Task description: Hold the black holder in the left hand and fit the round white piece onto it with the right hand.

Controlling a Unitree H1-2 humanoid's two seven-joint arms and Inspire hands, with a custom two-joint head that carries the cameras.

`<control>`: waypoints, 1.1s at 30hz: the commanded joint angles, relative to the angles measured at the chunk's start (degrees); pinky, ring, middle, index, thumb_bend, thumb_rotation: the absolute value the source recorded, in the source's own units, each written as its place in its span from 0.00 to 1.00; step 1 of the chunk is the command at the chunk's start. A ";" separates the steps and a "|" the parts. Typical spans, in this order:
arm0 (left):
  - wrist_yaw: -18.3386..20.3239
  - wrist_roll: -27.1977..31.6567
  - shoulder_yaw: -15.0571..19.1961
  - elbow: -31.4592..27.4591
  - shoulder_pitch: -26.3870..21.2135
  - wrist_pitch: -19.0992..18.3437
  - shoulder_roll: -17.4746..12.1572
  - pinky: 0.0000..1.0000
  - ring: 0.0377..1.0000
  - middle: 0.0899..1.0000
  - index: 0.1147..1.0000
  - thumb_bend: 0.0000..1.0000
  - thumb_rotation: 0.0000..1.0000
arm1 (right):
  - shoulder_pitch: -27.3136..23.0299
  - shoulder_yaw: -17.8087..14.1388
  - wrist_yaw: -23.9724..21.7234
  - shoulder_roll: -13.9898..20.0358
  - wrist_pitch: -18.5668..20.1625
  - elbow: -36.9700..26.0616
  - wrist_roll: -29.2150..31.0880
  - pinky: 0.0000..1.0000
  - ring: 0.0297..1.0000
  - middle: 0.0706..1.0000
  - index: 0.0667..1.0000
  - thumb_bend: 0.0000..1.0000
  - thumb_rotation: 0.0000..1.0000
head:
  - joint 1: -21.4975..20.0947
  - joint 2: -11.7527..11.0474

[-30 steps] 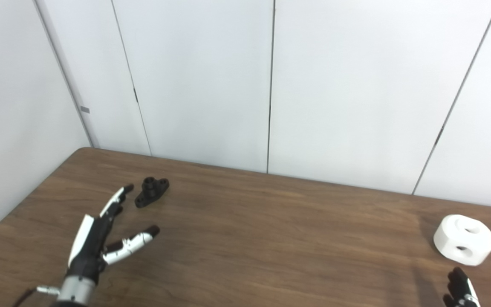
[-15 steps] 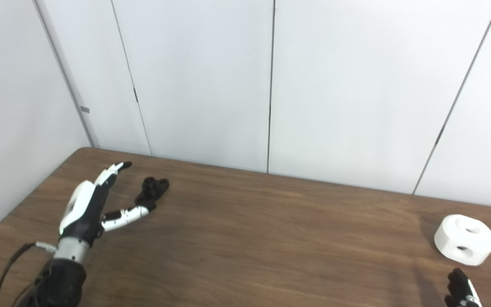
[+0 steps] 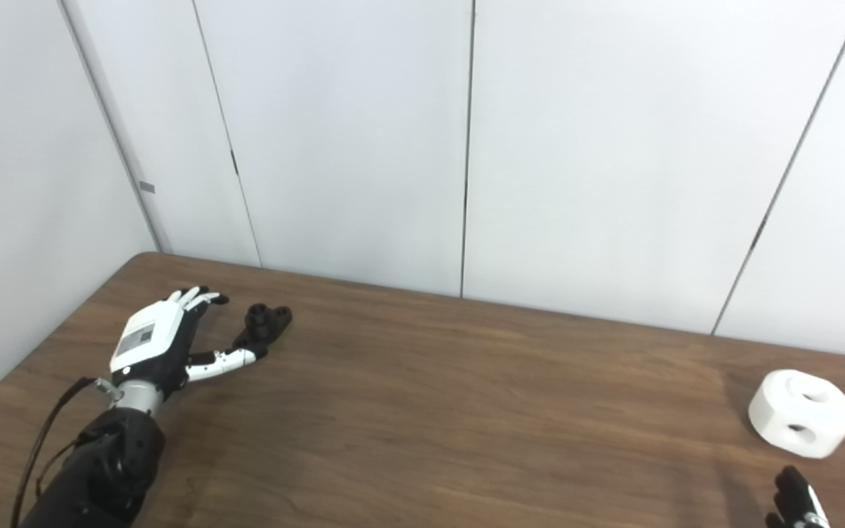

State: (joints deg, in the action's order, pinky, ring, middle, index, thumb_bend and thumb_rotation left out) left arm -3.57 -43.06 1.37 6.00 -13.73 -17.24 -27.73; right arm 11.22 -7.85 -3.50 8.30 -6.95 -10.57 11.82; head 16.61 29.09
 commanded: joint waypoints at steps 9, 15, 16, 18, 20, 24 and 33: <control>-2.00 2.10 -0.04 6.05 -4.70 -2.41 -1.16 0.98 0.99 0.94 0.81 0.92 0.59 | 1.69 0.31 0.06 -0.99 0.55 -0.14 0.23 1.00 1.00 0.99 0.95 0.54 1.00 | -0.07 0.19; -0.54 2.33 -1.49 7.80 -5.59 -3.23 -1.98 0.96 0.98 0.93 0.79 0.89 0.54 | 1.88 0.64 -0.66 -0.33 0.56 -0.35 -0.18 1.00 1.00 1.00 0.95 0.55 0.98 | -0.19 0.39; -0.12 2.30 -1.85 7.96 -5.76 -3.53 -2.16 0.96 0.98 0.93 0.78 0.88 0.53 | 1.90 0.67 -0.74 -0.31 0.63 -0.36 -0.13 1.00 1.00 1.00 0.95 0.55 0.98 | -0.19 0.39; 0.42 2.34 -2.58 8.38 -6.17 -3.82 -2.50 0.96 0.98 0.93 0.78 0.88 0.54 | 2.01 0.69 -0.76 -0.27 0.74 -0.51 -0.35 1.00 1.00 1.00 0.95 0.55 0.97 | -0.25 0.65; -0.11 2.21 -3.07 9.32 -6.75 -3.60 -2.57 0.96 0.97 0.92 0.77 0.88 0.52 | 2.12 0.60 -0.88 -0.33 1.09 -0.67 0.06 1.00 1.00 1.00 0.95 0.56 0.97 | -0.22 0.72; -1.65 1.78 -3.55 10.25 -7.69 -3.68 -2.17 0.95 0.96 0.92 0.77 0.88 0.50 | 2.39 0.45 -1.15 -0.50 1.72 -1.17 0.59 1.00 1.00 1.00 0.95 0.58 0.95 | -0.24 0.97; -3.39 2.50 -4.19 12.34 -9.58 -3.45 -1.51 0.94 0.95 0.91 0.74 0.86 0.48 | 2.48 0.48 -1.16 -0.55 2.22 -1.60 0.90 1.00 1.00 1.00 0.96 0.58 0.95 | -0.47 1.33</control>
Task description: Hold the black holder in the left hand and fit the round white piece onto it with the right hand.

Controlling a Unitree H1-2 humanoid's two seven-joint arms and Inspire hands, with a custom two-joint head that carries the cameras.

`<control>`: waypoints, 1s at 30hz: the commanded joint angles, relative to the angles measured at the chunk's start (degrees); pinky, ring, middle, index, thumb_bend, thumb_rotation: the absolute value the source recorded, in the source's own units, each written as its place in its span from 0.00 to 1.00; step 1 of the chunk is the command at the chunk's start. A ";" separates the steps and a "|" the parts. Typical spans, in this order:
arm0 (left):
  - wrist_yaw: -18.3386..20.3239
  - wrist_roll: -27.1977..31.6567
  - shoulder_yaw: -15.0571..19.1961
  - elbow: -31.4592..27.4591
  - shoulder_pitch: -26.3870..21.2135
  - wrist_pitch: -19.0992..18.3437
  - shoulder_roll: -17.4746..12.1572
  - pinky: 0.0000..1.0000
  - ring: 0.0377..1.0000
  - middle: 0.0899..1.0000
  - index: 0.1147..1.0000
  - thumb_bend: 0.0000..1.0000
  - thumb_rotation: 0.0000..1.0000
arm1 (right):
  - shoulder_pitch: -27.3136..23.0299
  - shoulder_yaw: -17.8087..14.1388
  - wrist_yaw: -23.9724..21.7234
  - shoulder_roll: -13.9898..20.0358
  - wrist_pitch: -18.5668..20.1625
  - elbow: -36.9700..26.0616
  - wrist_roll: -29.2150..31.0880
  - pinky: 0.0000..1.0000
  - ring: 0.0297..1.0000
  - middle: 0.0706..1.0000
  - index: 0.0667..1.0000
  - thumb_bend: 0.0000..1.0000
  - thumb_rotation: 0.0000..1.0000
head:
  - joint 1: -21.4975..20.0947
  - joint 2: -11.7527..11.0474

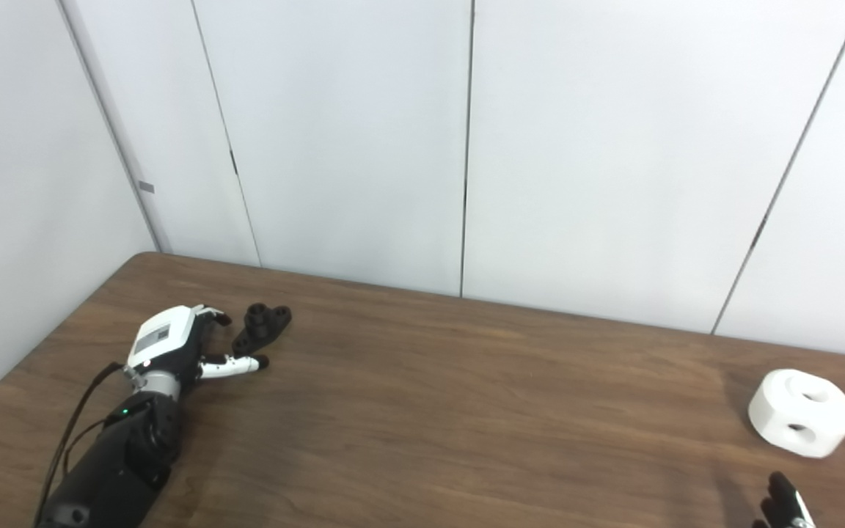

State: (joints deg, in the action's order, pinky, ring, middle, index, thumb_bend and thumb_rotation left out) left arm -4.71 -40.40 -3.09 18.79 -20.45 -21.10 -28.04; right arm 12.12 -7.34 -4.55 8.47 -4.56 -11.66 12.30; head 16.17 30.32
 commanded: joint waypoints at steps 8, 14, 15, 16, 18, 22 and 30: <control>-2.46 0.62 -0.14 1.66 -4.32 0.72 -1.04 0.94 0.95 0.89 0.72 0.87 0.44 | 1.59 0.47 -2.09 0.30 -1.59 0.21 1.47 1.00 1.00 1.00 0.99 0.57 0.97 | -0.24 0.44; -3.26 1.64 -0.67 3.11 -5.05 1.55 -1.08 0.93 0.94 0.87 0.68 0.86 0.40 | 1.58 0.29 -2.79 0.47 -2.45 0.82 1.37 1.00 1.00 1.00 1.00 0.56 0.98 | -0.25 0.80; -3.25 1.74 -0.81 3.11 -5.11 1.50 -1.11 0.93 0.93 0.87 0.67 0.86 0.40 | 1.54 0.22 -2.80 0.42 -2.70 0.96 1.19 1.00 1.00 1.00 1.00 0.56 0.97 | -0.27 0.87; -3.25 1.83 -0.91 3.11 -5.14 1.46 -1.13 0.93 0.94 0.87 0.67 0.86 0.39 | 1.52 0.18 -2.80 0.39 -2.87 1.05 1.08 1.00 1.00 1.00 1.00 0.56 0.97 | -0.27 0.87; -3.00 2.37 -0.93 3.36 -5.35 1.58 -1.22 0.93 0.93 0.87 0.67 0.86 0.39 | 1.56 0.21 -2.75 0.44 -2.94 1.05 0.69 1.00 1.00 1.00 1.00 0.56 0.98 | -0.36 1.17; -2.80 3.86 -0.62 4.33 -5.75 2.42 -1.45 0.93 0.92 0.86 0.66 0.85 0.38 | 1.68 0.36 -2.63 0.32 -2.95 0.87 0.15 1.00 1.00 1.00 1.00 0.57 0.98 | -0.81 1.16; -2.55 5.31 -1.11 4.29 -5.56 3.91 -2.19 0.91 0.91 0.84 0.62 0.85 0.37 | 1.92 0.31 -2.67 0.13 -2.80 0.68 0.33 1.00 1.00 1.00 0.99 0.59 0.95 | -1.41 1.22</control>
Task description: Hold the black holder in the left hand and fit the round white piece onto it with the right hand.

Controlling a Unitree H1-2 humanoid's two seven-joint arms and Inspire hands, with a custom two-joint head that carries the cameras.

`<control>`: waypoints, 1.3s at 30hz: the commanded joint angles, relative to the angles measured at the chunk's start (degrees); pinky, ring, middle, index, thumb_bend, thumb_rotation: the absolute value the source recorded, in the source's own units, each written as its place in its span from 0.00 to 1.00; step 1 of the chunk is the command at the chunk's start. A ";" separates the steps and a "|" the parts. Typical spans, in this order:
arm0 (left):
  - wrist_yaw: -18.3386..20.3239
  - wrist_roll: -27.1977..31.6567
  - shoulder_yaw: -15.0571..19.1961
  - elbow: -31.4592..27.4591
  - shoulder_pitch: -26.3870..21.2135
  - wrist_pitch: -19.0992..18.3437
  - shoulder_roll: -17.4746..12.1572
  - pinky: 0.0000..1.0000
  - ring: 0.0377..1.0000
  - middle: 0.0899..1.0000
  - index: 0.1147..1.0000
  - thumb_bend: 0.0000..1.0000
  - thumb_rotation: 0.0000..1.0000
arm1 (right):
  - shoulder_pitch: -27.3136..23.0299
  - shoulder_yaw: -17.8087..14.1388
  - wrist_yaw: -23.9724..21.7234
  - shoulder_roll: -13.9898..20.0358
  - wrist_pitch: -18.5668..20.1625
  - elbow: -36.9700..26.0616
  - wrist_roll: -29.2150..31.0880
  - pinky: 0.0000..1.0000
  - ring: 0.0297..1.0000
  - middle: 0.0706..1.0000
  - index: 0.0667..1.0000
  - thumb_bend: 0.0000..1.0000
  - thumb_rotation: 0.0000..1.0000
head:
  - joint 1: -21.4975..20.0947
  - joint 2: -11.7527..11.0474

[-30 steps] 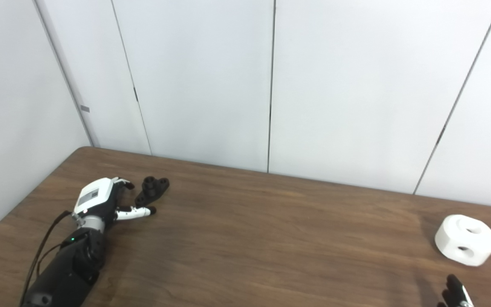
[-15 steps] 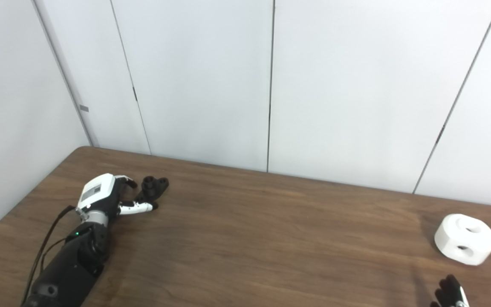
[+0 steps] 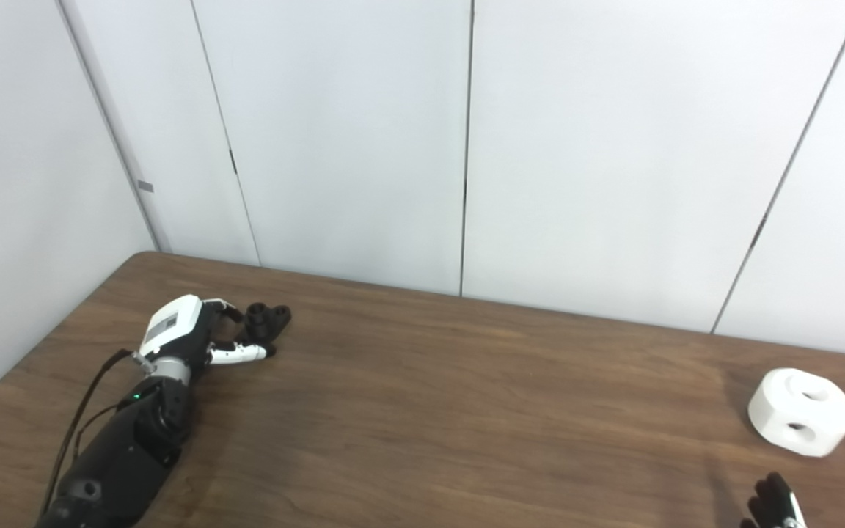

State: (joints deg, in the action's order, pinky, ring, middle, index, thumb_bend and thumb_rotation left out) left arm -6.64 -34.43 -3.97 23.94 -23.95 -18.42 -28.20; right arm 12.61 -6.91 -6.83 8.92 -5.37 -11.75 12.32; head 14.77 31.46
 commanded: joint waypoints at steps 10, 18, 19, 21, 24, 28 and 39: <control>0.36 -0.76 -1.19 -2.09 -2.30 -1.42 -2.03 0.91 0.90 0.83 0.57 0.85 0.33 | 1.90 -0.27 -0.88 0.16 -2.33 0.46 0.65 1.00 1.00 1.00 0.99 0.61 0.96 | 0.26 0.49; 0.11 -0.60 -1.29 -1.37 -2.44 -1.77 -1.85 0.88 0.90 0.82 0.56 0.86 0.32 | 1.80 -0.40 -0.79 0.21 -2.09 0.47 0.94 1.00 1.00 1.00 0.98 0.63 0.94 | 0.38 0.68; 0.12 -0.59 -1.31 -1.33 -2.46 -1.81 -1.85 0.87 0.90 0.82 0.56 0.86 0.31 | 1.81 -0.42 -0.79 0.18 -2.10 0.47 1.03 1.00 1.00 1.00 0.98 0.63 0.94 | 0.38 0.68; 0.13 -0.49 -1.26 -1.28 -2.50 -1.98 -1.81 0.86 0.89 0.81 0.56 0.86 0.30 | 1.85 -0.42 -0.72 0.09 -2.13 0.32 1.06 1.00 1.00 1.00 0.98 0.63 0.93 | 0.38 0.68; 0.11 -0.25 -1.17 -1.22 -2.54 -1.99 -1.83 0.87 0.89 0.81 0.55 0.86 0.29 | 1.93 -0.45 -0.61 0.07 -1.98 0.10 1.04 1.00 1.00 1.00 0.98 0.63 0.93 | 0.33 0.95; 0.19 -0.13 -1.14 -1.63 -2.44 -2.29 -1.81 0.85 0.89 0.81 0.52 0.85 0.26 | 2.01 -0.43 -0.67 0.16 -2.31 -0.06 0.84 1.00 1.00 1.00 0.98 0.62 0.94 | 0.36 1.01; 1.19 0.20 -2.13 -0.85 -2.38 -2.03 -1.66 0.77 0.84 0.73 0.41 0.52 0.05 | 2.38 -0.51 -0.43 0.44 -0.33 -1.41 1.08 1.00 1.00 1.00 0.99 0.63 1.00 | -0.10 1.29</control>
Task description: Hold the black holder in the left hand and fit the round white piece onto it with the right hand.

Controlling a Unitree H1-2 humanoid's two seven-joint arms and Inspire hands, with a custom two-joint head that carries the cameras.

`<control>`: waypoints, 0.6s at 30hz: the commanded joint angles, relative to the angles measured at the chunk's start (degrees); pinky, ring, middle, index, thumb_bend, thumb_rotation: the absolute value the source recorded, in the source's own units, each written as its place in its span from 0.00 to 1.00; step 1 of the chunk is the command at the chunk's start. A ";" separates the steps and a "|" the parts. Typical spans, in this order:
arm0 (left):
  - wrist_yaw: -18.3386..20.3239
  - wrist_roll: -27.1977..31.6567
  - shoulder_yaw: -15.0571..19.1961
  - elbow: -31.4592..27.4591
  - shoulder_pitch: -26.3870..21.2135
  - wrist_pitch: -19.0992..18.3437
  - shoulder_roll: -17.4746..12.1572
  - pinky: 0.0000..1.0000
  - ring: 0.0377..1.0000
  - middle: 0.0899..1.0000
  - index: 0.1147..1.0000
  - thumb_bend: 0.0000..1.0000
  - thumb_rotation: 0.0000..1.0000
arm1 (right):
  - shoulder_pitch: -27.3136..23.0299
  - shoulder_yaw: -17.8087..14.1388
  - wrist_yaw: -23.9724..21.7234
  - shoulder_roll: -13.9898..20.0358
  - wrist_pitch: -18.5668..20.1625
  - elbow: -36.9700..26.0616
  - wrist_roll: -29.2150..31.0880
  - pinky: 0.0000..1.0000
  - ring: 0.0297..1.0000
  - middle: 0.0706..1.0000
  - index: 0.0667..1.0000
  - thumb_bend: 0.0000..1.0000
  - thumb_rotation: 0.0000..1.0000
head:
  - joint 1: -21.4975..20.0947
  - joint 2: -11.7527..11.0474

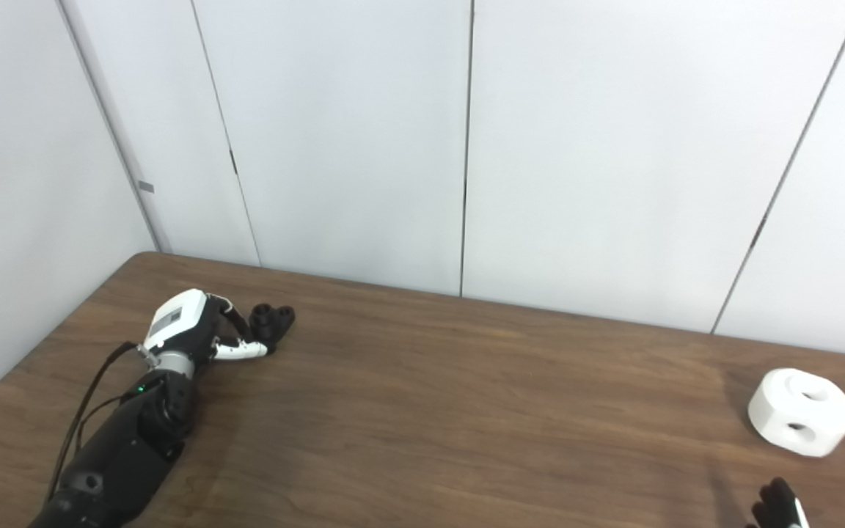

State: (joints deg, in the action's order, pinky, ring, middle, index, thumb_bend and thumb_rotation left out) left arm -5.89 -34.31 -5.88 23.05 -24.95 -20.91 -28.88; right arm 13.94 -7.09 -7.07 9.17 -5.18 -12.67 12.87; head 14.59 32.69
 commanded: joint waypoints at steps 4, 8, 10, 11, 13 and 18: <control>0.47 1.16 0.19 0.64 -1.42 1.48 -0.83 0.74 0.82 0.72 0.41 0.52 0.04 | 1.14 -0.27 -0.48 0.51 -0.69 -0.51 0.15 1.00 1.00 1.00 1.00 0.66 1.00 | -0.04 0.16; 1.13 1.01 -0.01 0.25 -1.34 1.10 -0.95 0.71 0.81 0.72 0.41 0.52 0.04 | 1.21 -0.40 -0.21 0.32 -1.28 -0.60 -0.18 1.00 1.00 1.00 0.99 0.67 1.00 | -0.14 0.30; 1.41 1.34 0.12 0.20 -1.22 1.09 -0.93 0.70 0.80 0.72 0.41 0.52 0.04 | 1.28 -0.53 0.11 0.14 -1.39 -0.67 -0.53 1.00 1.00 1.00 0.98 0.68 1.00 | -0.17 0.29; 1.56 1.55 0.26 0.23 -1.19 0.95 -0.85 0.71 0.80 0.72 0.41 0.52 0.04 | 1.28 -0.58 0.17 0.12 -1.46 -0.61 -0.61 1.00 1.00 1.00 0.99 0.68 1.00 | -0.17 0.29; 1.85 1.78 0.27 0.40 -1.15 0.98 -0.85 0.71 0.81 0.73 0.41 0.52 0.04 | 1.24 -0.66 0.15 0.15 -1.63 -0.44 -0.61 1.00 1.00 1.00 0.99 0.69 1.00 | -0.17 0.51; 2.70 1.60 -0.57 0.14 -0.68 1.54 -1.36 0.71 0.81 0.74 0.41 0.52 0.04 | 1.17 -0.67 0.40 -0.09 -1.37 -0.69 -0.86 1.00 1.00 1.00 0.98 0.70 1.00 | -0.51 0.59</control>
State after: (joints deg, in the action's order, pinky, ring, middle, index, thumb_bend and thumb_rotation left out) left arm -5.60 -33.64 -5.84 23.43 -25.27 -19.59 -29.54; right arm 14.59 -7.26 -6.94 9.22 -5.06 -13.07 12.10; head 14.06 33.22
